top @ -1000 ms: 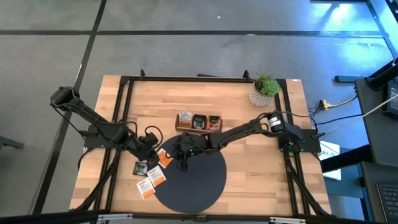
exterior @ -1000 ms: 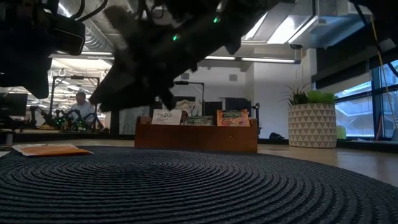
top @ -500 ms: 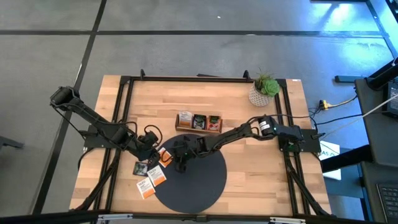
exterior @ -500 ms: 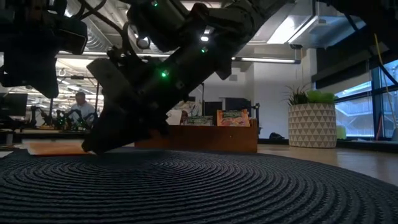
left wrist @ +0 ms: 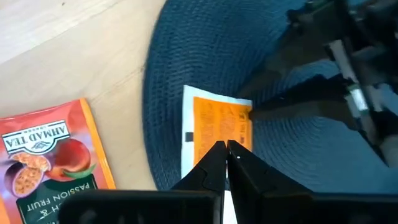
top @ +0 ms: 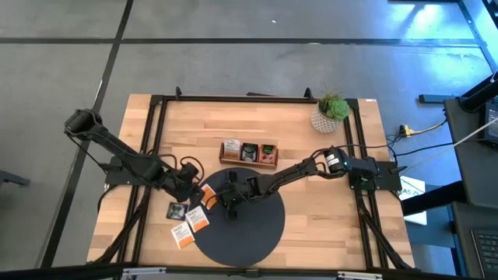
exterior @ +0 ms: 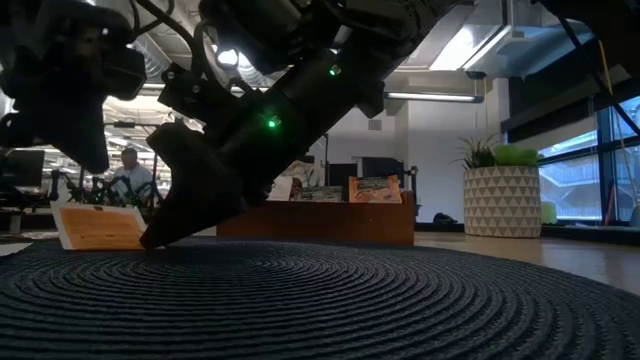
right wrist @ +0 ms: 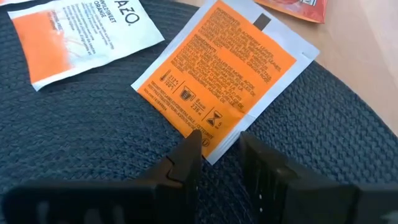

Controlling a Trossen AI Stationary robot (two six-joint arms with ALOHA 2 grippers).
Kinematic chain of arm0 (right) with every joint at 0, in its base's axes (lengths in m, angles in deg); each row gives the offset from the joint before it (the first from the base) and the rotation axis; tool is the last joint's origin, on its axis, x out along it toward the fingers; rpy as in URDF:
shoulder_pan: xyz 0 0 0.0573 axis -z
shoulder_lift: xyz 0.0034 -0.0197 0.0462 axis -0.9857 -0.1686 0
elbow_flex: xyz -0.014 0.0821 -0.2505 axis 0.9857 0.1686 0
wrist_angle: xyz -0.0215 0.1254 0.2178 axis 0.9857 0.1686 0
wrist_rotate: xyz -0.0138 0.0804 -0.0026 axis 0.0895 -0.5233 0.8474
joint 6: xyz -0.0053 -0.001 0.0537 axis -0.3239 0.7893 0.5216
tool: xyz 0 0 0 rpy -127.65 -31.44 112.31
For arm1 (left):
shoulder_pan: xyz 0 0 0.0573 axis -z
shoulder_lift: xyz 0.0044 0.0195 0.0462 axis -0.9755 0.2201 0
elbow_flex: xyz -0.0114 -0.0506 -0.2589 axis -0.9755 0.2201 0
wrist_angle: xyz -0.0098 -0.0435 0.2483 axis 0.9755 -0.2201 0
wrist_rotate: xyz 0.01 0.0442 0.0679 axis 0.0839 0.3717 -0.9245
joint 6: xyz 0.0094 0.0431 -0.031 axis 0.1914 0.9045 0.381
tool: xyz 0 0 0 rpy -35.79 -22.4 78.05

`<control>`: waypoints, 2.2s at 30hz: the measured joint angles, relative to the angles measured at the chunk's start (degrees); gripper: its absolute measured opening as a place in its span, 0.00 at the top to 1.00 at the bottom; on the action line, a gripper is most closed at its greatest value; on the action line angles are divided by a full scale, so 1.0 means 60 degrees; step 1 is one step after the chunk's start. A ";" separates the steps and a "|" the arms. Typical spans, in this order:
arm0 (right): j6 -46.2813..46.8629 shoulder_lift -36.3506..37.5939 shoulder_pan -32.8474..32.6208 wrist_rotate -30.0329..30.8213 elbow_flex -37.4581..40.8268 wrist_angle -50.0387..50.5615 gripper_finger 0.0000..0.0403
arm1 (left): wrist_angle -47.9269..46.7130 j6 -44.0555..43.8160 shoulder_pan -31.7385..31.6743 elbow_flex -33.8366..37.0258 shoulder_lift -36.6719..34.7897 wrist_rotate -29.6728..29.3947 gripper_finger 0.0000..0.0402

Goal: Pick & Place Tea
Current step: Put the white tea bag into the left of the wooden organizer

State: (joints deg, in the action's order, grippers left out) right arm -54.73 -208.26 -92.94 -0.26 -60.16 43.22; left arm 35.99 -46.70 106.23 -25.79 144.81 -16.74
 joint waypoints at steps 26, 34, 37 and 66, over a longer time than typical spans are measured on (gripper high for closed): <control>0.0275 -0.0004 -0.0007 0.0002 0.0022 0.0038 0.72 | 0.0201 -0.0945 0.0091 0.0000 0.0922 -0.0349 0.59; 0.0237 -0.0007 -0.0007 0.0002 0.0022 0.0031 0.72 | 0.0218 -0.1427 -0.0040 -0.0004 0.1513 -0.0344 0.59; 0.0233 -0.0011 -0.0007 0.0002 0.0022 0.0027 0.72 | 0.0278 -0.1428 -0.0040 -0.0004 0.1718 -0.0197 0.60; -0.0062 0.1370 -0.0004 0.0050 0.0053 0.1080 0.72 | 0.1112 -0.0592 -0.0036 -0.0007 0.0919 0.0024 0.99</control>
State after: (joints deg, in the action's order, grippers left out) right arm -55.11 -200.04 -92.96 0.04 -59.84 49.70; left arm 42.66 -50.25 106.01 -25.83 150.32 -16.59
